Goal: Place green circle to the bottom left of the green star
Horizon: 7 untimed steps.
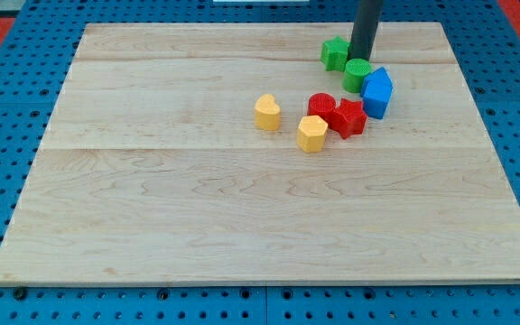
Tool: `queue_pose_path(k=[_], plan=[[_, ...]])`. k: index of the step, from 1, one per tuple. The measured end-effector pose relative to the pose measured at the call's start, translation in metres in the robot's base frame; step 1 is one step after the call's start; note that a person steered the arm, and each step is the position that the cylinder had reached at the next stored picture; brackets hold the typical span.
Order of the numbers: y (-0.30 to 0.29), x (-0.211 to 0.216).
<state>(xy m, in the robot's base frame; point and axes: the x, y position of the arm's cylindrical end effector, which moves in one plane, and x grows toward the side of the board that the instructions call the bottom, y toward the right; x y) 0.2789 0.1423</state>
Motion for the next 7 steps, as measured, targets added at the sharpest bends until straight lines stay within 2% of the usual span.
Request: queue_pose_path(k=[1, 2, 3, 4, 5, 7], plan=[[0.000, 0.000], [0.003, -0.019], [0.074, -0.015], [0.088, 0.013], [0.068, 0.033], [-0.003, 0.025]])
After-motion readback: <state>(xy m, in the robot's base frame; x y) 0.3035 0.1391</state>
